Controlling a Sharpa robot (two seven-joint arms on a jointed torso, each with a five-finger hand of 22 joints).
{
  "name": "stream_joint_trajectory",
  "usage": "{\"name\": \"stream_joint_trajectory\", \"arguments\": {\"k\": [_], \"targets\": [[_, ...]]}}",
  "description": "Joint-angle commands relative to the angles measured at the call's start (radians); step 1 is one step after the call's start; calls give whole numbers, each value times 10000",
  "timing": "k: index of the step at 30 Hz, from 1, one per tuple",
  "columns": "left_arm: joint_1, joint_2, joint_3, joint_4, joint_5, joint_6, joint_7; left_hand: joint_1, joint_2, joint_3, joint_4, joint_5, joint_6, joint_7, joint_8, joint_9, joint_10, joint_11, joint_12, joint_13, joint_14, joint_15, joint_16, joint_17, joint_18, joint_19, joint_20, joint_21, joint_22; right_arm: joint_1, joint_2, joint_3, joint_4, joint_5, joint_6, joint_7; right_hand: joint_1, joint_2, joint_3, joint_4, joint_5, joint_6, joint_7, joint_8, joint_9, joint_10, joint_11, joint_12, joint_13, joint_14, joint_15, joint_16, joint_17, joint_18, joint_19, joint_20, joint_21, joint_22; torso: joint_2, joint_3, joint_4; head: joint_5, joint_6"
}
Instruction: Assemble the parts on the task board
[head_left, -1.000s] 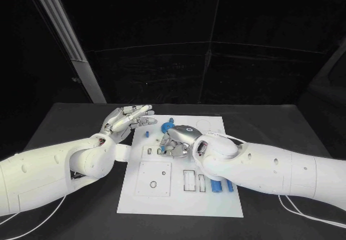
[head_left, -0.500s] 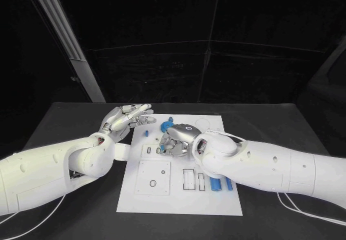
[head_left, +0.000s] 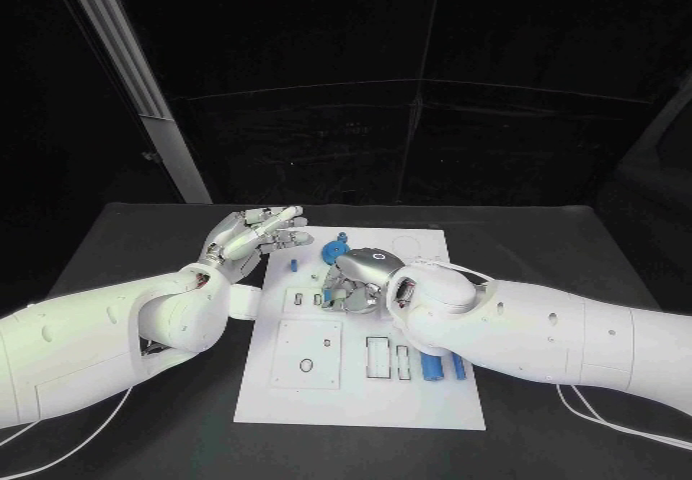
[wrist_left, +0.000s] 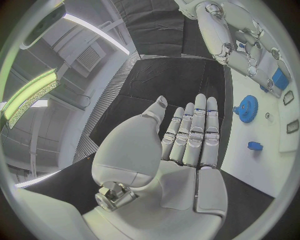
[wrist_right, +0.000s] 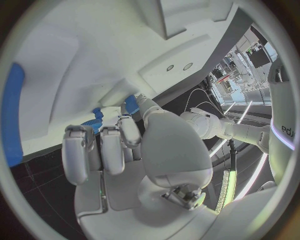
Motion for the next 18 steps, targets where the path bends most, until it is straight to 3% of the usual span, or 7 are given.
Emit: {"name": "stream_joint_trajectory", "arguments": {"k": [1, 18], "targets": [[17, 16, 8, 0, 9, 135, 69, -10, 81, 11, -46, 48, -21, 116, -50, 0, -40, 6, -59, -5, -48, 15, -50, 13, 73, 18, 42, -59, -17, -36, -14, -42, -29, -145, 394, -237, -81, -112, -87, 21, 43, -80, 12, -40, 9, -68, 35, -68, -20, 647, 64, -45, 665, -145, 587, 74, -27, 2001, -1, -7, -1, 3, -8], [16, 31, 8, -35, 9, 97, 72, -22, 86, 14, -43, 45, -22, 121, -54, -1, -43, 10, -63, -7, -44, 15, -52, 15, 73, 21, 42, -61, -21, -36, 42, -42, -43, -159, -38, -341, -798, -475, -677, 429, -357, -540, 120, -260, 0, -273, 157, -299, -250, 645, 172, -64, 662, -139, 573, 181, -42, 1982, 2, -1, 1, 5, -32]]}}
